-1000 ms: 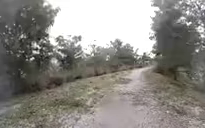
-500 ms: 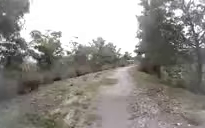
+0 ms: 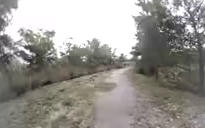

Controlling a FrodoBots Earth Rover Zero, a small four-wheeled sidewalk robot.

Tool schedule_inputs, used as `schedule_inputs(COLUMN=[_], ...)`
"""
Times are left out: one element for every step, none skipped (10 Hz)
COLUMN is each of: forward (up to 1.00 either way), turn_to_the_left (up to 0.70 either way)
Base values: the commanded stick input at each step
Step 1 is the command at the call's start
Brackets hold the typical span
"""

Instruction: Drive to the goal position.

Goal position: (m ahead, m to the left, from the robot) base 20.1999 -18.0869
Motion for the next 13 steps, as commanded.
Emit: schedule_inputs(forward=[0.7,0.7,0.7,0.7,0.7,0.7,0.7,0.7,0.7,0.7,0.7,0.7,0.7], turn_to_the_left=[0.0,0.0,0.0,0.0,0.0,0.0,0.0,0.0,0.0,0.01,0.08,0.15,0.21])
